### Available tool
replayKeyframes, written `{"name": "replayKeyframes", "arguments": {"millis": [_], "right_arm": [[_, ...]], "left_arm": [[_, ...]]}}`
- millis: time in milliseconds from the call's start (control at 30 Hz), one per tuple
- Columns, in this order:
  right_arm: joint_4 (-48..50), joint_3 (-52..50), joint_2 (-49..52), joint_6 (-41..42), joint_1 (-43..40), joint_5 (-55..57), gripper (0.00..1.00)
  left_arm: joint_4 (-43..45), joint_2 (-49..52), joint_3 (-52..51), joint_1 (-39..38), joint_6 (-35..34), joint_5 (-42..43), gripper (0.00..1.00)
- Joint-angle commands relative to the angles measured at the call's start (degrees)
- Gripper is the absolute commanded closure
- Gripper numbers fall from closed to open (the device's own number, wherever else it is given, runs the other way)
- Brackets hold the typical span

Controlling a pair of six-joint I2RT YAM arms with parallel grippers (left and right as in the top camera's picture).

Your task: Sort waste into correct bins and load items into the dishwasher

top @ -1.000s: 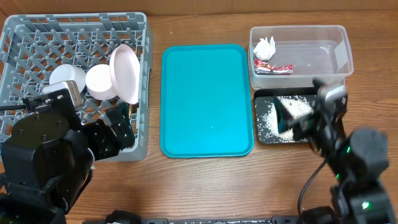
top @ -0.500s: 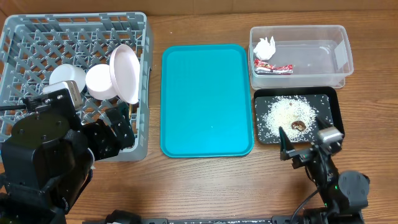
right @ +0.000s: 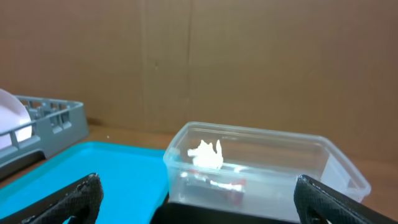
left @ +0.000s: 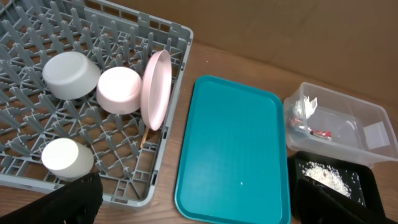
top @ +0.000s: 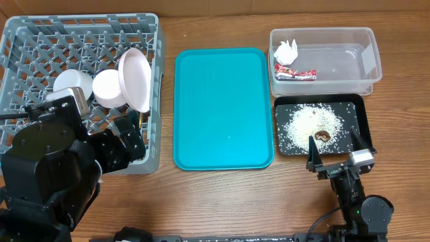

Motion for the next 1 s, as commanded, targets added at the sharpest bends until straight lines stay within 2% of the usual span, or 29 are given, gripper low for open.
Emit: {"name": "replayKeyframes", "arguments": {"millis": [0, 200, 367, 967], "right_arm": [[0.92, -0.61, -0.7, 0.35, -0.42, 0.37, 0.0], [-1.18, -0.61, -0.7, 0.35, -0.31, 0.37, 0.0], [-7.17, -0.59, -0.63, 0.35, -0.31, 0.46, 0.0], [-6.93, -0.57, -0.48, 0.35, -0.31, 0.57, 0.0]], "left_arm": [[0.17, -0.15, 0.83, -0.2, -0.92, 0.42, 0.0], [0.17, -0.15, 0.83, -0.2, -0.92, 0.42, 0.0], [0.17, -0.15, 0.83, -0.2, -0.92, 0.42, 0.0], [0.17, -0.15, 0.83, -0.2, -0.92, 0.42, 0.0]]}}
